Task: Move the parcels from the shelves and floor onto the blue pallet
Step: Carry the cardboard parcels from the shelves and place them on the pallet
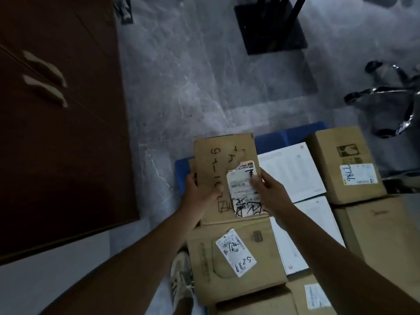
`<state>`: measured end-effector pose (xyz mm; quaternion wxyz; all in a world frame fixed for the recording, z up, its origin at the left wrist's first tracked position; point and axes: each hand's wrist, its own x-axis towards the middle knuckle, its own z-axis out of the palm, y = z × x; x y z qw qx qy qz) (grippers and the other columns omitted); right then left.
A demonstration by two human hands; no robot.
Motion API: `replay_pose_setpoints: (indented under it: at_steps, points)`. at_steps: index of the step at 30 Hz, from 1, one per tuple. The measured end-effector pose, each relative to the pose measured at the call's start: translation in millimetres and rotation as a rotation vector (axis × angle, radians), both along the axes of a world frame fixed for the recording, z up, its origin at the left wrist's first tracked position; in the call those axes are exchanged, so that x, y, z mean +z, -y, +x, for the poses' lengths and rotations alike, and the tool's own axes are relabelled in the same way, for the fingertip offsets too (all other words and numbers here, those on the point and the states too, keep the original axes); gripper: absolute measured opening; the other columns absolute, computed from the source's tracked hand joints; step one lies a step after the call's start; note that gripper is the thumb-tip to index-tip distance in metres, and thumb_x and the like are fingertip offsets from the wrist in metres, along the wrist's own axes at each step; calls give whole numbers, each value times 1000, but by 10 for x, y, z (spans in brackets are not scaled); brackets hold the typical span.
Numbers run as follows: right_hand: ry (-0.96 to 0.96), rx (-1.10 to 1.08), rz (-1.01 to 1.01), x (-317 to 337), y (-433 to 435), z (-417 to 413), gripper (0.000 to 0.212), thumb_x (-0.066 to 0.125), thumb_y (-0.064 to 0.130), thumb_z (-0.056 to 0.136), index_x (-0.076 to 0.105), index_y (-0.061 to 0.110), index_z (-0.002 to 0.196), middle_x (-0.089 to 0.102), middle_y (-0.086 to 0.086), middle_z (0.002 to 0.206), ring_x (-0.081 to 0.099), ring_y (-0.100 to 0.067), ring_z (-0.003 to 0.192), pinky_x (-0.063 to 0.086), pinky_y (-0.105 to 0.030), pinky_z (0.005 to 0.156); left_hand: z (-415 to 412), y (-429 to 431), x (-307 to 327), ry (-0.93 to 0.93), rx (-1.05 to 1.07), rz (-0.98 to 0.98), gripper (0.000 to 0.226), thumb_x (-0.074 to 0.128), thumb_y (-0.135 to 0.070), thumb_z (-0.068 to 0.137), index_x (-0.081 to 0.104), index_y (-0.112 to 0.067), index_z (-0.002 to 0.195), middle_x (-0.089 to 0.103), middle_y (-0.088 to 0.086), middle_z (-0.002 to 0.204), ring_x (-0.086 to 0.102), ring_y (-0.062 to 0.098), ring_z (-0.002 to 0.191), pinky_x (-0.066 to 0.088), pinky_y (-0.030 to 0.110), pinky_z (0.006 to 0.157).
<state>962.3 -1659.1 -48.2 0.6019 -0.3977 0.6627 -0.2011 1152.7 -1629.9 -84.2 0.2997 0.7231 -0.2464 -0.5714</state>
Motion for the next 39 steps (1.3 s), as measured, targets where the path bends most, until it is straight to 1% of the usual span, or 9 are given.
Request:
replay_pose_setpoints:
  at_steps: [5,10,12,16,20,23,28,35,39]
  points:
    - [-22,-34,28,-440,-29,-5,27,49,25,101,60,21,125,72,-9,104,72,-25,92,59,-44,81,20,-106,-476,5,-36,-23,68,82,-23,77,34,-19,125,59,-11,111,62,8,101,53,37,92]
    - [-38,25,52,-449,-23,-133,28,51,27,100,60,23,126,72,-8,104,73,-23,89,60,-42,79,-10,-208,-493,-2,-37,-12,58,83,-21,76,41,-21,116,63,-10,109,65,-9,86,54,12,68]
    - [-84,84,40,-379,-60,-138,29,50,33,100,59,21,125,72,-6,103,73,-21,87,61,-41,78,-39,-269,-406,16,-51,25,55,82,-19,77,45,-16,117,65,-7,107,66,-4,87,52,11,65]
    - [-175,32,-59,-76,-168,-202,20,51,42,97,52,34,116,61,20,96,64,-6,84,54,-27,76,-119,-282,-10,83,-10,47,41,74,-19,83,54,-12,118,68,2,108,66,10,91,49,15,61]
    - [-253,116,-135,508,-367,-377,35,51,27,100,58,14,132,61,-7,129,57,-23,117,41,-30,100,-319,-292,738,168,-68,-65,36,69,-15,88,53,-17,120,64,0,118,63,18,104,52,28,80]
    - [-261,216,-234,1207,-526,-607,36,56,14,97,57,13,133,56,-6,137,47,-21,131,29,-26,111,-593,-363,1530,217,-204,-155,39,68,-15,91,52,-13,126,61,5,125,59,23,113,50,37,94]
    - [-265,231,-415,2767,-872,-1094,42,59,15,96,53,15,137,50,-2,141,45,-17,131,30,-6,86,-1114,-676,3210,209,-322,-294,57,65,-12,92,42,-12,143,56,9,132,59,26,113,46,29,81]
    - [-442,288,-654,4769,-1335,-1914,51,62,19,94,47,14,142,45,-8,146,42,-25,135,32,-29,110,-1746,-1090,5139,385,-579,-573,72,67,-28,91,28,-18,151,34,4,154,39,21,137,37,26,106]
    - [-500,79,-726,5652,-1674,-2301,50,62,24,94,49,22,141,46,-3,147,50,-22,128,39,-28,104,-2075,-1142,5959,478,-736,-779,66,66,-32,90,35,-21,148,38,3,153,44,17,132,36,22,102]
